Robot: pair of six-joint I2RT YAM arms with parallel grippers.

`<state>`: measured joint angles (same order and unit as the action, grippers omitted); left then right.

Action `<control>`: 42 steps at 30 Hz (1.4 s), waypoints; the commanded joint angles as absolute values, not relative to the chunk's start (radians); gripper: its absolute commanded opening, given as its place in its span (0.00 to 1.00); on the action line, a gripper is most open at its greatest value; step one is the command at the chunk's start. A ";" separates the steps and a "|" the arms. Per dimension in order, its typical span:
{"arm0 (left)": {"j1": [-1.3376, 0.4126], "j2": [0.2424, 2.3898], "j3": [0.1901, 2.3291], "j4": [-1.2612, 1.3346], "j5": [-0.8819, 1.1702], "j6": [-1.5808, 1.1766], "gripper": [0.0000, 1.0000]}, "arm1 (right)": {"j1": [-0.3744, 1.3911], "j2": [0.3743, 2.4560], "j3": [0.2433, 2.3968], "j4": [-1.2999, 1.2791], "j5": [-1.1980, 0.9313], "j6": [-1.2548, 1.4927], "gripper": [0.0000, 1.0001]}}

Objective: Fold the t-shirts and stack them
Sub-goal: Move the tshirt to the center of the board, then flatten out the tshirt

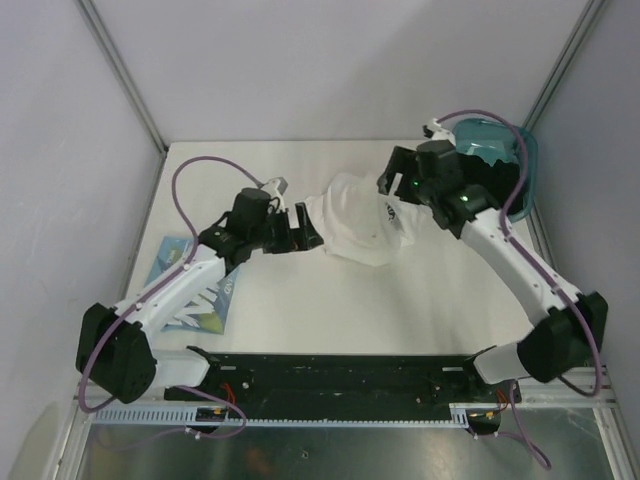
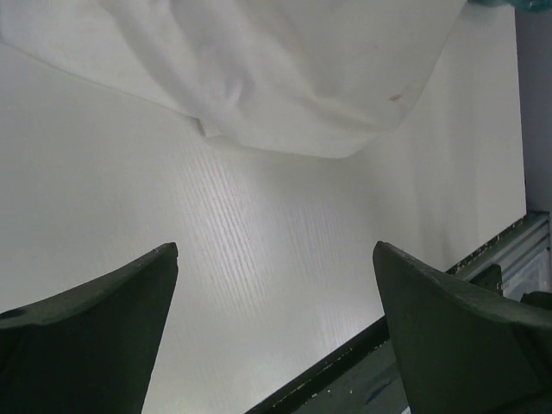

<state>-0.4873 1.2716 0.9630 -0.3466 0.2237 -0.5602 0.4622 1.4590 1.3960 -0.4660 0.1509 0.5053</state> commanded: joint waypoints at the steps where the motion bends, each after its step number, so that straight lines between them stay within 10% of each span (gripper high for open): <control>1: -0.587 1.329 1.002 -0.283 0.222 -0.575 0.98 | 0.413 1.335 1.252 -0.511 0.188 0.541 0.81; 24: -0.900 1.856 1.206 -0.076 -0.320 -0.922 0.87 | 0.292 1.205 0.767 -0.290 0.109 0.626 0.78; 34: -0.773 1.775 1.101 -0.010 -0.323 -0.944 0.08 | 0.317 1.340 0.762 -0.171 0.108 0.638 0.74; 42: -0.608 1.524 0.911 -0.021 -0.373 -0.960 0.00 | 0.374 1.521 0.784 -0.046 0.114 0.658 0.69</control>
<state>-0.6823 1.6711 0.9775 -0.0418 -0.2974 -0.9363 0.3435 1.4517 0.7666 -0.1471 0.1040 0.6365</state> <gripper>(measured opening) 0.009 0.699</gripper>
